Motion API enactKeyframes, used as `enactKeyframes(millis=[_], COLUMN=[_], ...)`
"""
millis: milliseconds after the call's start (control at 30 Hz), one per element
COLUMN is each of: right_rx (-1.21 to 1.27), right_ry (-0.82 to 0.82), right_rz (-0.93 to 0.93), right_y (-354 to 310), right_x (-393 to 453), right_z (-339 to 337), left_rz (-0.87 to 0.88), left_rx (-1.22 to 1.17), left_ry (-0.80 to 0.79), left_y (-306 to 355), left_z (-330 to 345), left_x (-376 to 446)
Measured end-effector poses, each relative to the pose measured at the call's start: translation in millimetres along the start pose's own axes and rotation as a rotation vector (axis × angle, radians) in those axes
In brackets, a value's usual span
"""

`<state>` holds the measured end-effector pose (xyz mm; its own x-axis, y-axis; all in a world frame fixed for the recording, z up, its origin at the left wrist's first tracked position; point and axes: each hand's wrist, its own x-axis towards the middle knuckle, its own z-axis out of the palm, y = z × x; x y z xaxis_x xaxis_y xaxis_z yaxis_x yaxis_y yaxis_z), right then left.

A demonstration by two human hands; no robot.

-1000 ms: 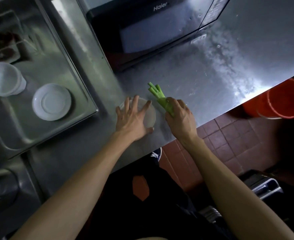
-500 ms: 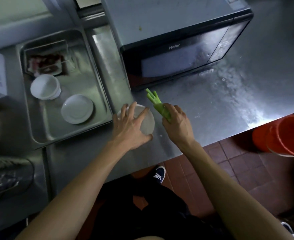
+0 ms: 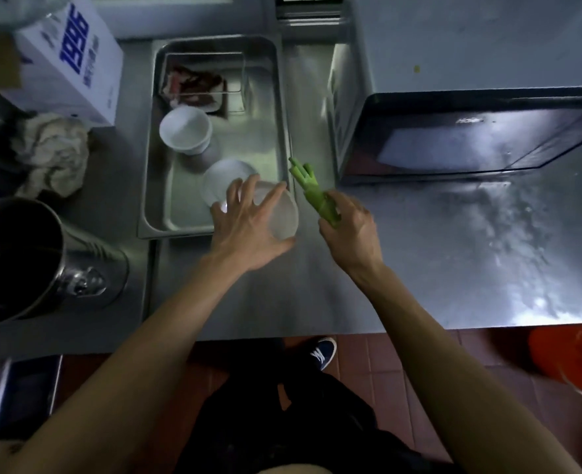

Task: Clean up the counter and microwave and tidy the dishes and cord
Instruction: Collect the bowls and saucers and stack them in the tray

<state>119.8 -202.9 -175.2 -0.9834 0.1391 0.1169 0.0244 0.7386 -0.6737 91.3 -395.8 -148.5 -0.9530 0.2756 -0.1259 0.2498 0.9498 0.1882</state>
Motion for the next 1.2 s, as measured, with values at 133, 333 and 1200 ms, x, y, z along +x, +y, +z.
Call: enactKeyframes(millis=[133, 333, 1200], right_rx=[-0.02, -0.048, 0.045], right_ry=[-0.007, -0.071, -0.132], right_rz=[-0.026, 0.017, 0.177], right_y=[-24, -51, -71], right_x=[17, 40, 104], right_z=[22, 47, 93], left_rz=[-0.107, -0.214, -0.11], left_rx=[-0.063, -0.144, -0.082], left_ry=[-0.017, -0.033, -0.237], left_y=[-38, -101, -112], left_z=[3, 8, 58], left_x=[17, 43, 122])
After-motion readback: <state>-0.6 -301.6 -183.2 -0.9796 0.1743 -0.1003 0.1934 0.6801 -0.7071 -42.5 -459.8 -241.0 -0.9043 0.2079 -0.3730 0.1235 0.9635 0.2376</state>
